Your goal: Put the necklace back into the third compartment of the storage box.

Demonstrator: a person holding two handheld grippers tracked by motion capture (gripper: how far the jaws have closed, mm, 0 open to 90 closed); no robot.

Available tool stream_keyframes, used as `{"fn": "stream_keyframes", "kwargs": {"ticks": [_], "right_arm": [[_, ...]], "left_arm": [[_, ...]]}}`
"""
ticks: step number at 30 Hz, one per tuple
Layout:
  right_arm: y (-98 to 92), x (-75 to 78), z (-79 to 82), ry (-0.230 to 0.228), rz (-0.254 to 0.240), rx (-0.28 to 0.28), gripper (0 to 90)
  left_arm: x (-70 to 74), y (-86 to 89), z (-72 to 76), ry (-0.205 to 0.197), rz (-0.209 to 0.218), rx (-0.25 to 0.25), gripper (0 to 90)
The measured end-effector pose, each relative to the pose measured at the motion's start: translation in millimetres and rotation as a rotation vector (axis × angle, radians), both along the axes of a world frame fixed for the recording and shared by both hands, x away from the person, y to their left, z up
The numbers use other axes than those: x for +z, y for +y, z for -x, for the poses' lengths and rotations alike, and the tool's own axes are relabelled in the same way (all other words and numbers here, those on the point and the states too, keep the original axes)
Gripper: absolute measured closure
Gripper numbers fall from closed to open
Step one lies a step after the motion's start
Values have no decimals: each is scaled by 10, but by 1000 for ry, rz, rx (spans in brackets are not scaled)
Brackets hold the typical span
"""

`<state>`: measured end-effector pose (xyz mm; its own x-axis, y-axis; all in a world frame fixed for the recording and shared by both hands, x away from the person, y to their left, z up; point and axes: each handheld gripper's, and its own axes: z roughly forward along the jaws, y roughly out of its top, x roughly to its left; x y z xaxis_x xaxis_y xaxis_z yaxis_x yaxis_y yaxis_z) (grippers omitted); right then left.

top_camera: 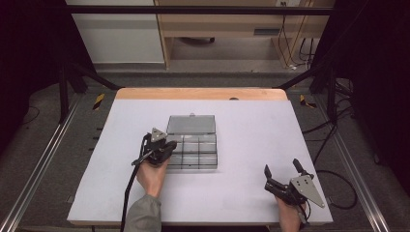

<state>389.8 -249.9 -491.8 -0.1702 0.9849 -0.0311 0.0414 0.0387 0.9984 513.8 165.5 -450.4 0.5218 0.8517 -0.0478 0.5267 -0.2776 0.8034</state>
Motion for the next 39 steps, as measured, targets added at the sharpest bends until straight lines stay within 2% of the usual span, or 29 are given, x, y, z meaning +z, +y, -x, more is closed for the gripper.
{"fn": "stream_keyframes", "kwargs": {"ticks": [4, 7, 11, 18, 35, 39], "right_arm": [[0, 0, 0, 1, 0, 0, 31], [0, 0, -1, 1, 1, 0, 32], [0, 1, -2, 2, 2, 0, 32], [1, 1, -2, 3, 3, 0, 33], [3, 1, -2, 3, 4, 1, 33], [3, 1, -2, 3, 4, 0, 33]], "left_arm": [[22, -40, -35, 17, 1, 3, 860], [-11, -36, -68, 50, -5, 5, 860], [-37, -48, -74, 61, -33, 2, 860], [-68, -51, -97, 83, -33, -1, 859], [-103, -60, -116, 102, -43, -6, 854], [-100, -53, -117, 102, -43, -2, 822]]}}
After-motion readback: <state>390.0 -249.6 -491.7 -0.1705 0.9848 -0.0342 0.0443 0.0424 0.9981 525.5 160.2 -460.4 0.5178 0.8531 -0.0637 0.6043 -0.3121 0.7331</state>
